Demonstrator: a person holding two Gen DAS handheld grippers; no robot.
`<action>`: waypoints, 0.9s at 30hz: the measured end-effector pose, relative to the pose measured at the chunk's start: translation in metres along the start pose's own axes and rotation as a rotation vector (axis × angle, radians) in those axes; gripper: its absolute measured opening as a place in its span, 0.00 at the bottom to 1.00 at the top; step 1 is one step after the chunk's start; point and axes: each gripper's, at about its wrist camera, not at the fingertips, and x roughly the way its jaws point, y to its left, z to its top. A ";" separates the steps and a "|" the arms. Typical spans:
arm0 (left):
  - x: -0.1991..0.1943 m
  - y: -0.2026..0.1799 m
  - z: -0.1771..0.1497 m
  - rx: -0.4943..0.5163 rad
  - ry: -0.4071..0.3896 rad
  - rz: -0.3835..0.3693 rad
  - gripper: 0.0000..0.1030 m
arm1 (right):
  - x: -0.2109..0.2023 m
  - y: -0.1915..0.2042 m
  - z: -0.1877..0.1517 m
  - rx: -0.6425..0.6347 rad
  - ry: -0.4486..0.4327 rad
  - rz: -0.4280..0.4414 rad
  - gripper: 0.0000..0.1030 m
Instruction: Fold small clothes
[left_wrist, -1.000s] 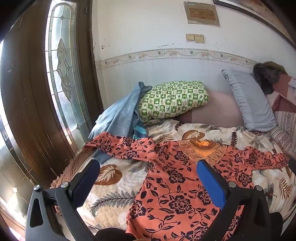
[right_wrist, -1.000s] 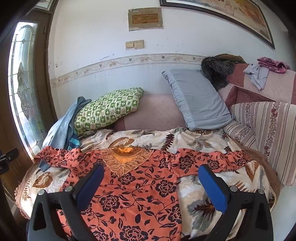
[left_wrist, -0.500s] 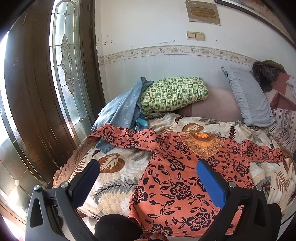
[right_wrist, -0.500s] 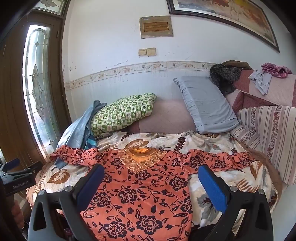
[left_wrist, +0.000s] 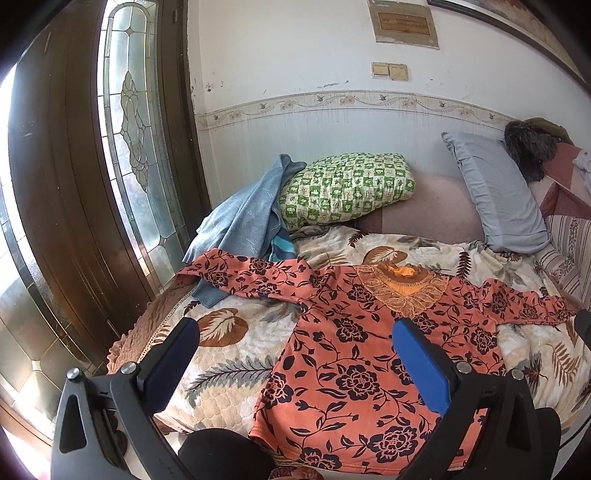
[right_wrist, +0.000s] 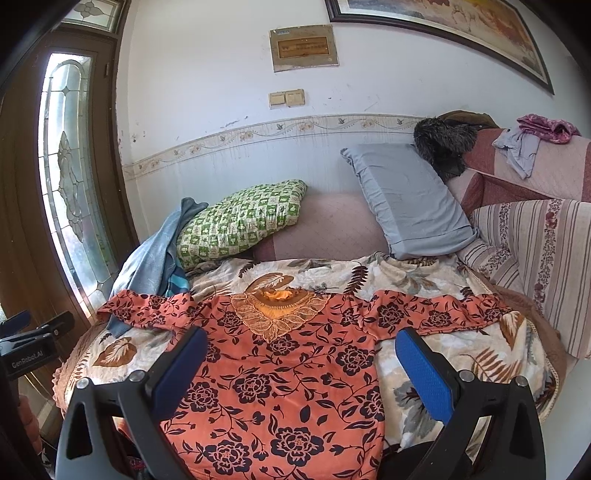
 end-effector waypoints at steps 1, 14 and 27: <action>0.000 0.000 0.000 0.000 0.000 0.003 1.00 | 0.001 -0.001 -0.001 0.001 0.002 0.000 1.00; 0.005 -0.003 0.002 0.000 0.004 0.005 1.00 | 0.003 -0.001 -0.003 0.000 0.006 -0.013 1.00; 0.015 0.003 0.004 -0.003 0.016 0.018 1.00 | 0.017 0.006 0.004 -0.019 0.021 -0.009 1.00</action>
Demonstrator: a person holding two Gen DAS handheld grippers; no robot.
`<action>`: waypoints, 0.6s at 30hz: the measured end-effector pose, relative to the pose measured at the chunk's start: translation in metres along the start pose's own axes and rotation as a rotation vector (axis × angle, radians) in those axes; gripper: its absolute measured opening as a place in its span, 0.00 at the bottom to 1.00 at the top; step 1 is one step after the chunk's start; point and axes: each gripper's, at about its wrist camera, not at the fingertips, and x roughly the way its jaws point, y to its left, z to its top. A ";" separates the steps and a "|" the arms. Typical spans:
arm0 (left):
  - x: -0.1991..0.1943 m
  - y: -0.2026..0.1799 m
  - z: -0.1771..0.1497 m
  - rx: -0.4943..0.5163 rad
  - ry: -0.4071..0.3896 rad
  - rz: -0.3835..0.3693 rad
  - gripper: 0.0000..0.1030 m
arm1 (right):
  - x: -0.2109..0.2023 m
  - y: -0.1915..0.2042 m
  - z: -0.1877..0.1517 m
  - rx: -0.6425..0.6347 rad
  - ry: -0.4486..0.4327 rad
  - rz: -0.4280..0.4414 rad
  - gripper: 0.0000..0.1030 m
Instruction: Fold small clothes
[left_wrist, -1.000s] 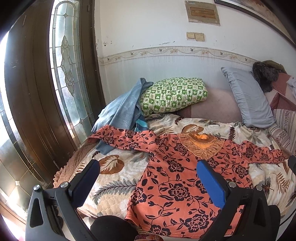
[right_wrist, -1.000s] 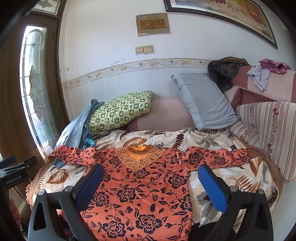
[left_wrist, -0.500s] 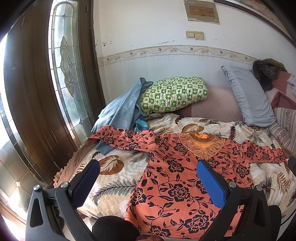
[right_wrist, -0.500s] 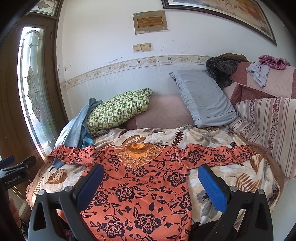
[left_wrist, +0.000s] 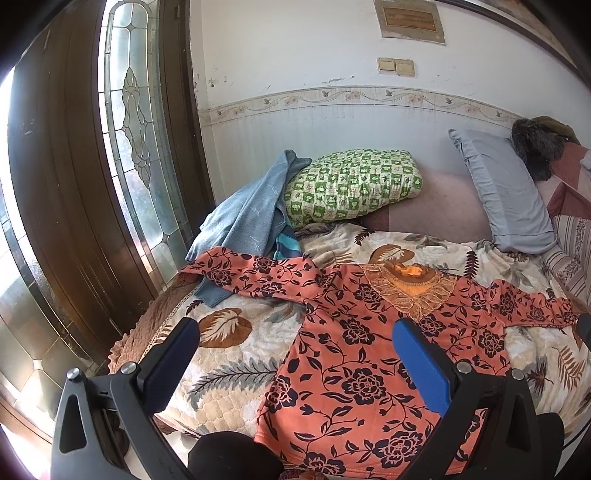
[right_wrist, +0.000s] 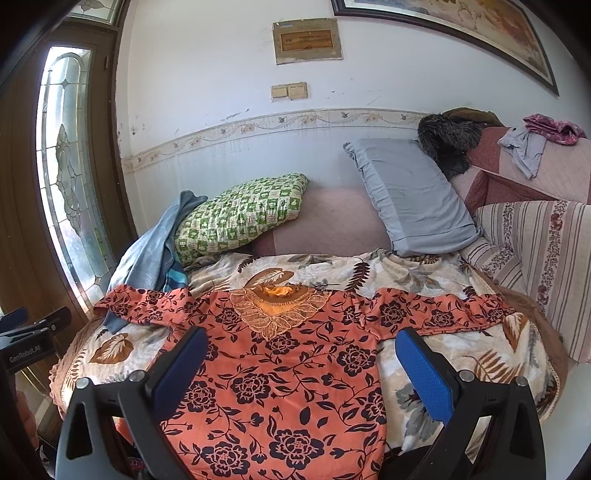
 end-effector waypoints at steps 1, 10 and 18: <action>0.001 0.000 0.000 0.001 0.001 0.000 1.00 | 0.001 0.000 0.000 -0.001 0.002 0.001 1.00; 0.021 -0.004 0.006 0.013 0.029 -0.004 1.00 | 0.020 -0.003 0.004 -0.010 0.018 -0.011 1.00; 0.057 -0.008 0.017 0.008 0.067 0.026 1.00 | 0.052 -0.043 0.015 0.060 0.031 -0.083 1.00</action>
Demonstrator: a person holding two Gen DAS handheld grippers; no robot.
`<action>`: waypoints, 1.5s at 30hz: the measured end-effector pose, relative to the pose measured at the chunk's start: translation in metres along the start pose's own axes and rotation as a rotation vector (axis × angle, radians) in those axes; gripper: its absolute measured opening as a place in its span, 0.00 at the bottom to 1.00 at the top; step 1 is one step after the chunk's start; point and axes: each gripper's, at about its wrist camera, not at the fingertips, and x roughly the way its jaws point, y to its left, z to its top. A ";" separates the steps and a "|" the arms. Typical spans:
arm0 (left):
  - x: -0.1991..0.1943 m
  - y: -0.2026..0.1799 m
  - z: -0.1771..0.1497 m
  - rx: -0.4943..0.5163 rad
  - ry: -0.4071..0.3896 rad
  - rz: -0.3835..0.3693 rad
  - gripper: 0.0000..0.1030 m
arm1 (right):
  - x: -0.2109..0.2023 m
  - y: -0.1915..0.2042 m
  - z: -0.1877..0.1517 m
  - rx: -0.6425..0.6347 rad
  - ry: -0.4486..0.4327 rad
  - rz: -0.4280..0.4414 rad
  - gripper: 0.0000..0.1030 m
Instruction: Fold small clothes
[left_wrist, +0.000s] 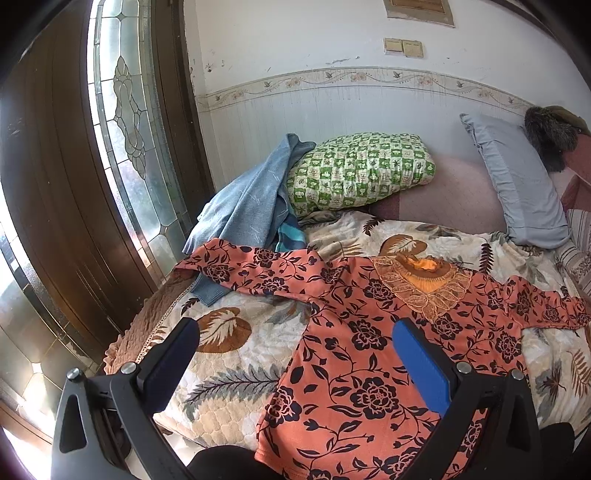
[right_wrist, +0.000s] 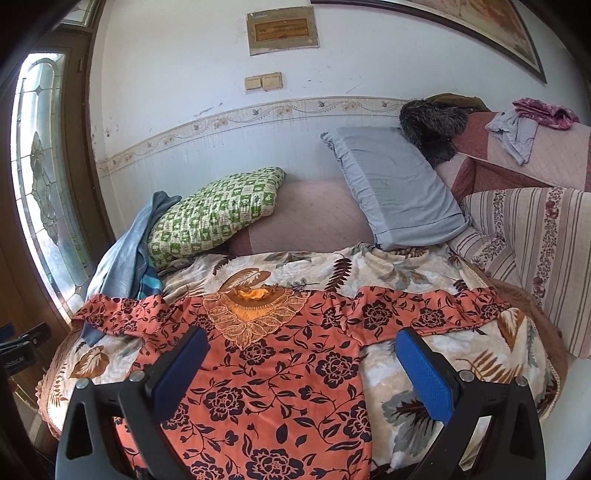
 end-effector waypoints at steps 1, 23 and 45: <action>0.005 -0.001 0.002 0.000 0.003 0.002 1.00 | 0.005 -0.004 0.002 0.005 0.003 -0.011 1.00; 0.195 -0.102 0.022 0.037 0.283 -0.132 1.00 | 0.192 -0.236 -0.008 0.523 0.199 -0.048 0.98; 0.244 -0.224 0.009 0.208 0.346 -0.149 1.00 | 0.265 -0.473 -0.083 1.142 0.123 -0.005 0.58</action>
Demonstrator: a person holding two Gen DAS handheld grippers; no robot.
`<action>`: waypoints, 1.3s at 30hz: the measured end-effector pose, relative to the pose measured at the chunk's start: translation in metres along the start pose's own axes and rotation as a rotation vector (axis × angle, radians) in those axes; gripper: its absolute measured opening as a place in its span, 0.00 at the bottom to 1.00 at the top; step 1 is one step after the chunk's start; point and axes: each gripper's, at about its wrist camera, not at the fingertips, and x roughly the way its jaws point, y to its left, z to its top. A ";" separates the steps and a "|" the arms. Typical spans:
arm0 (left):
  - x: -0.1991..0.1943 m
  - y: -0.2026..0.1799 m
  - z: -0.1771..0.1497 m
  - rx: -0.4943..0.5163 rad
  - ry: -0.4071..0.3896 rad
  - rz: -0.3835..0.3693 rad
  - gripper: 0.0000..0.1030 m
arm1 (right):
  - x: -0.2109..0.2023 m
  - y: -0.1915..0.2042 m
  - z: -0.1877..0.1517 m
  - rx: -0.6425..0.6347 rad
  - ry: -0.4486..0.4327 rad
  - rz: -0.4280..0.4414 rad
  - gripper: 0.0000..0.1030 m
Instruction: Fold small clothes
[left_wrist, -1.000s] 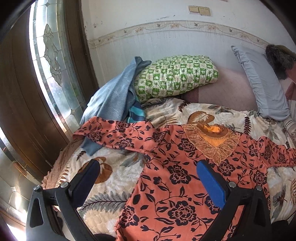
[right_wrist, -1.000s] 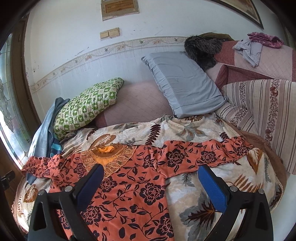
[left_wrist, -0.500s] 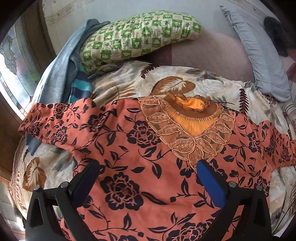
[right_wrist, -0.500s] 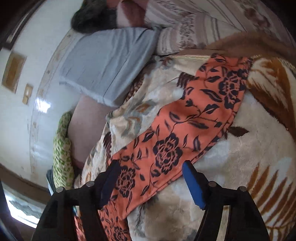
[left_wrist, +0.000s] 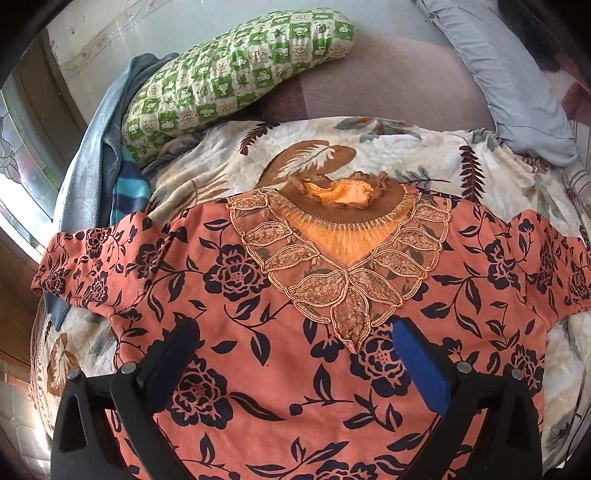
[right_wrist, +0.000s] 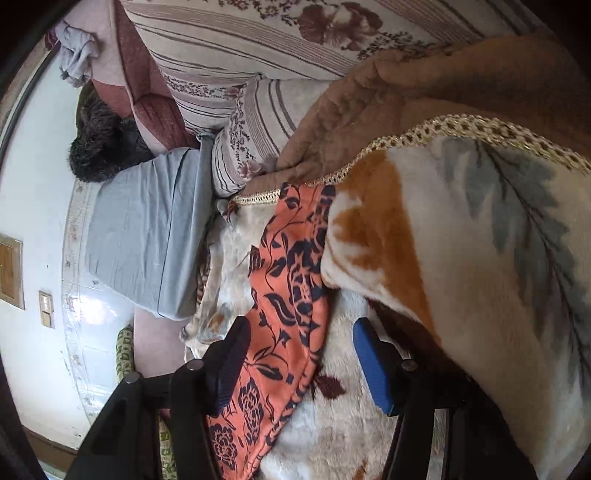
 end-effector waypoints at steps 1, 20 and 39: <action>-0.002 -0.002 0.000 -0.001 -0.001 -0.004 1.00 | 0.007 0.003 0.005 -0.022 0.015 -0.012 0.54; -0.010 0.119 -0.011 -0.190 -0.102 0.113 1.00 | 0.006 0.184 -0.096 -0.317 0.122 0.239 0.06; 0.037 0.274 -0.055 -0.402 -0.071 0.288 1.00 | 0.150 0.318 -0.614 -1.412 0.502 -0.043 0.47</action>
